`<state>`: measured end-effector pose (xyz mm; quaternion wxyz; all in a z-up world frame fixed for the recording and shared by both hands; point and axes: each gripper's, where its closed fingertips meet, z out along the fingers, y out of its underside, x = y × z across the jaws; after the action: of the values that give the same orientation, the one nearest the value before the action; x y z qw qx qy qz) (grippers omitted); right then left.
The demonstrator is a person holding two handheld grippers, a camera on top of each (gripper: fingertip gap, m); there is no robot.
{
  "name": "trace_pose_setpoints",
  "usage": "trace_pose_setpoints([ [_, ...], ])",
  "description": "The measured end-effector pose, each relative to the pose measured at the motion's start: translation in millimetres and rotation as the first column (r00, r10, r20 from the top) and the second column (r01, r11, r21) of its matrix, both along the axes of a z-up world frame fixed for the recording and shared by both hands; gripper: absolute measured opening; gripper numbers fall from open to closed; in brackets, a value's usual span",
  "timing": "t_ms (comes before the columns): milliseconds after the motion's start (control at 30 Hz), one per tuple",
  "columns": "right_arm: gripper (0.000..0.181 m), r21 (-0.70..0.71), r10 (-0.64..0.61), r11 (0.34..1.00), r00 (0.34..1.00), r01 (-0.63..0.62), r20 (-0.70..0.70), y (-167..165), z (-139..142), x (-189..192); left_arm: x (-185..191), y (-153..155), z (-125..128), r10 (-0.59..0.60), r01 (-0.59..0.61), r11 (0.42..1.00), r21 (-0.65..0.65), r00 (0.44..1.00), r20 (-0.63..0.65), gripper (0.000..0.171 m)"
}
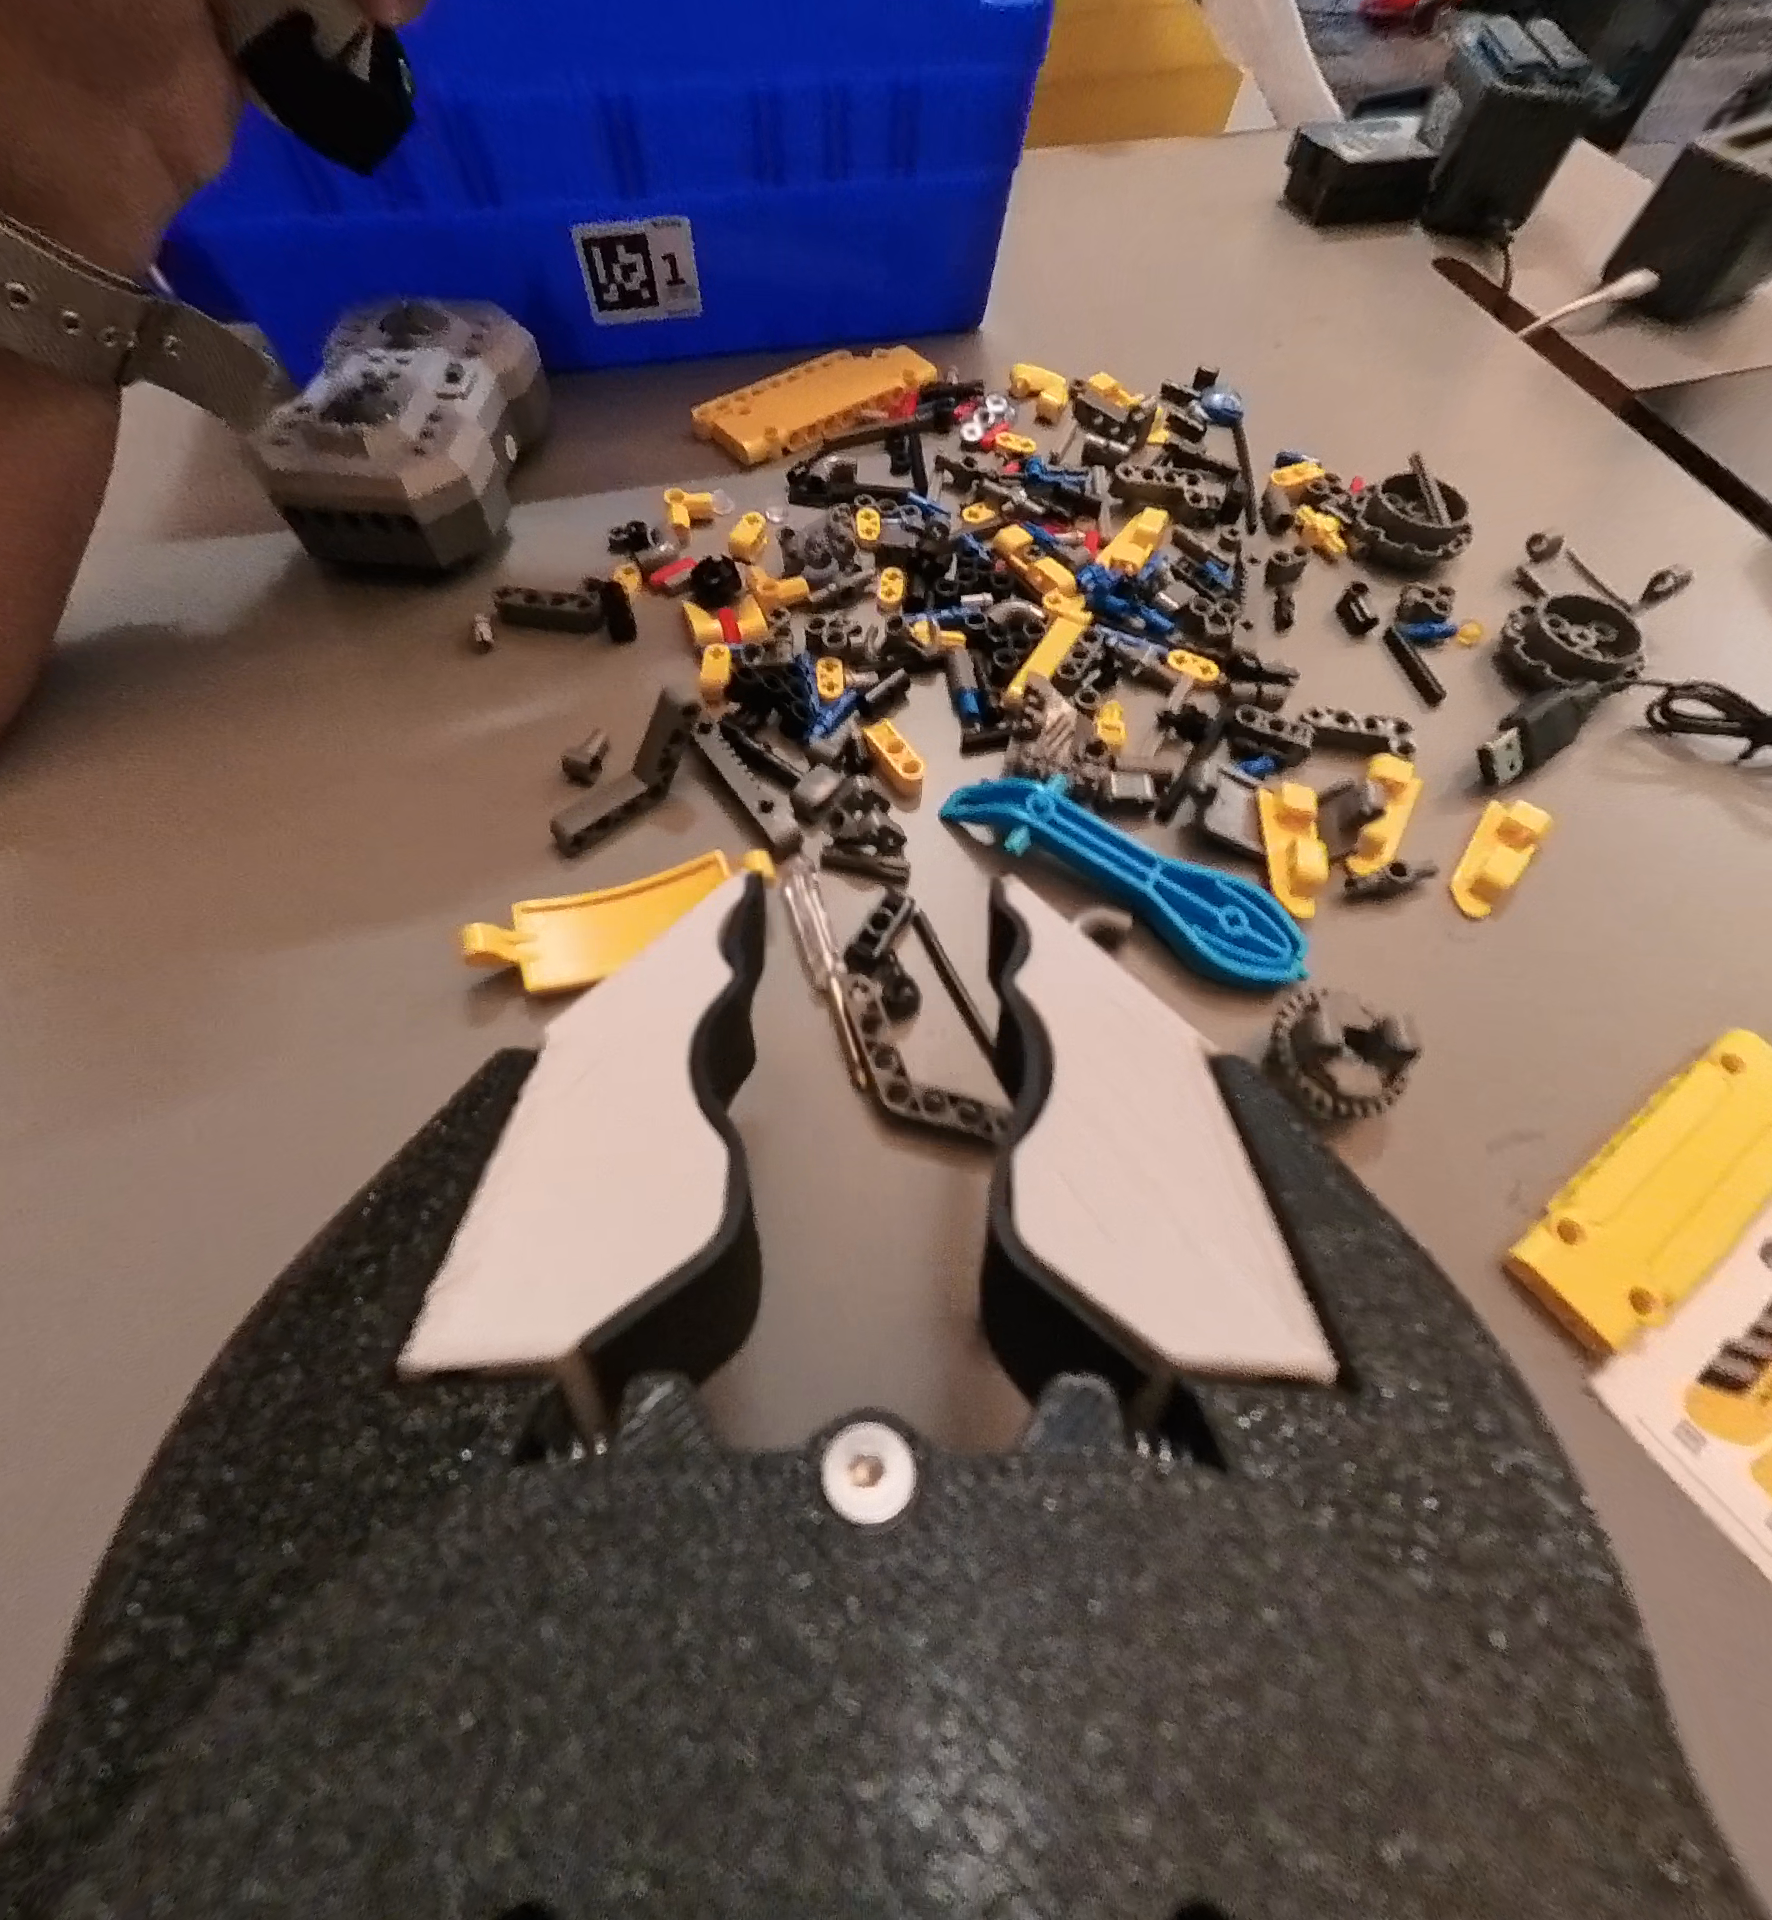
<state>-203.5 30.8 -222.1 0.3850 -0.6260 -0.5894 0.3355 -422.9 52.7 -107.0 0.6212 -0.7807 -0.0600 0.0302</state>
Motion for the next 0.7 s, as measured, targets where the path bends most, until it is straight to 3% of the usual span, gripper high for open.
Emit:
trace_pose_setpoints([
  [233, 0.088, 0.000, 0.173, 0.985, 0.980, -0.174, 0.099, -19.4, 17.2, -65.6, 2.6, -22.4, 25.0, -0.064, 0.064, 0.997, 0.046, 0.998, 0.003, 0.031],
  [433, 0.085, 0.009, 0.413, 0.907, 0.895, -0.420, 0.171, -33.2, 28.3, -163.5, -6.6, -40.1, 35.2, -0.056, 0.055, 0.997, 0.062, 0.998, 0.008, 0.033],
  [567, 0.085, 0.045, 0.473, 0.860, 0.828, -0.508, 0.302, -31.1, 4.2, -216.6, -13.0, -47.3, 40.5, -0.064, 0.060, 0.993, 0.105, 0.997, 0.038, 0.033],
  [700, 0.085, 0.052, 0.472, 0.838, 0.769, -0.543, 0.431, -22.1, -29.9, -241.4, -17.7, -49.0, 41.5, -0.084, 0.071, 0.988, 0.139, 0.993, 0.085, 0.033],
])
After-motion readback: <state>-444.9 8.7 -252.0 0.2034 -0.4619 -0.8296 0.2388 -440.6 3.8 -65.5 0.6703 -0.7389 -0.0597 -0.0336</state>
